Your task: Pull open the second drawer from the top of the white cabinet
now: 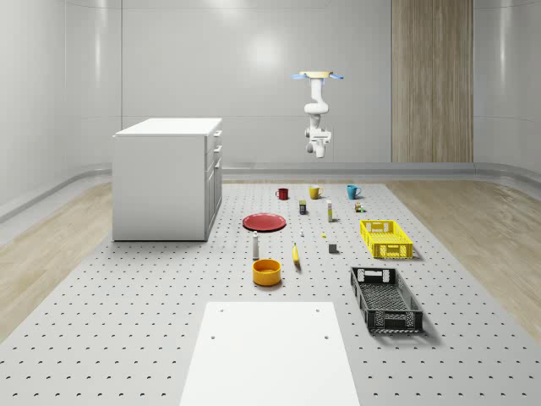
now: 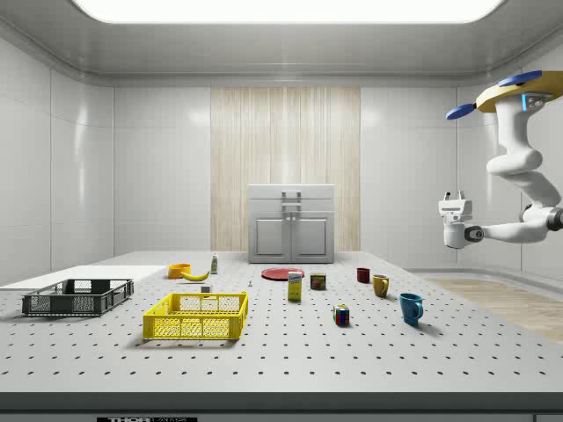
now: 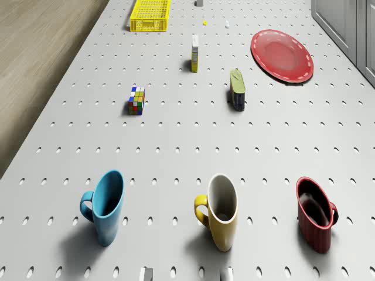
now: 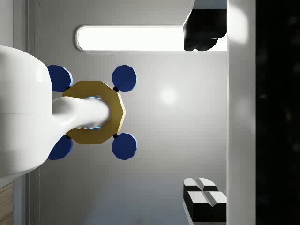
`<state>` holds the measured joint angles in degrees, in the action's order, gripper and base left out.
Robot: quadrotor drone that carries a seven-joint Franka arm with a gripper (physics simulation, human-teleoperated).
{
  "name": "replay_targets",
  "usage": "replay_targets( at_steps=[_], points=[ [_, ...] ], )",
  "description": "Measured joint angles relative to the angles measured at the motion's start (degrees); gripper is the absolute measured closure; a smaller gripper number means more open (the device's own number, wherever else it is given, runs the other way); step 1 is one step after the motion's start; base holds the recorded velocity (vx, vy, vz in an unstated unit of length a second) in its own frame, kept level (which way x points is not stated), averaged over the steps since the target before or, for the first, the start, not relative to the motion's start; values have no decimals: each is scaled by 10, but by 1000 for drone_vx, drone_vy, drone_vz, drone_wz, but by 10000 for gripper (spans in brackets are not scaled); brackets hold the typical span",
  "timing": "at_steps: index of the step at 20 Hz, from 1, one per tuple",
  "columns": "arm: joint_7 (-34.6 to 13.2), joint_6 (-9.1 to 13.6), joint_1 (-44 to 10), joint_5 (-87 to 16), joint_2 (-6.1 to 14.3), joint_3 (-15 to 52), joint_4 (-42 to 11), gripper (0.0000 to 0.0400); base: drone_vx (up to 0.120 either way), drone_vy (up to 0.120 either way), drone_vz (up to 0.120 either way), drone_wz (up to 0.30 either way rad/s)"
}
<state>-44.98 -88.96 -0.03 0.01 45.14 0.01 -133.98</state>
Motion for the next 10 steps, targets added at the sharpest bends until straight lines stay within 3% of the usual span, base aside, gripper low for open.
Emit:
replay_targets(
  at_steps=[4,10],
  points=[
    [1,39,-1,0,-7,1,48,71,0,0,0,0],
    [1,83,-2,1,-31,1,118,94,0,0,0,0]
  ],
)
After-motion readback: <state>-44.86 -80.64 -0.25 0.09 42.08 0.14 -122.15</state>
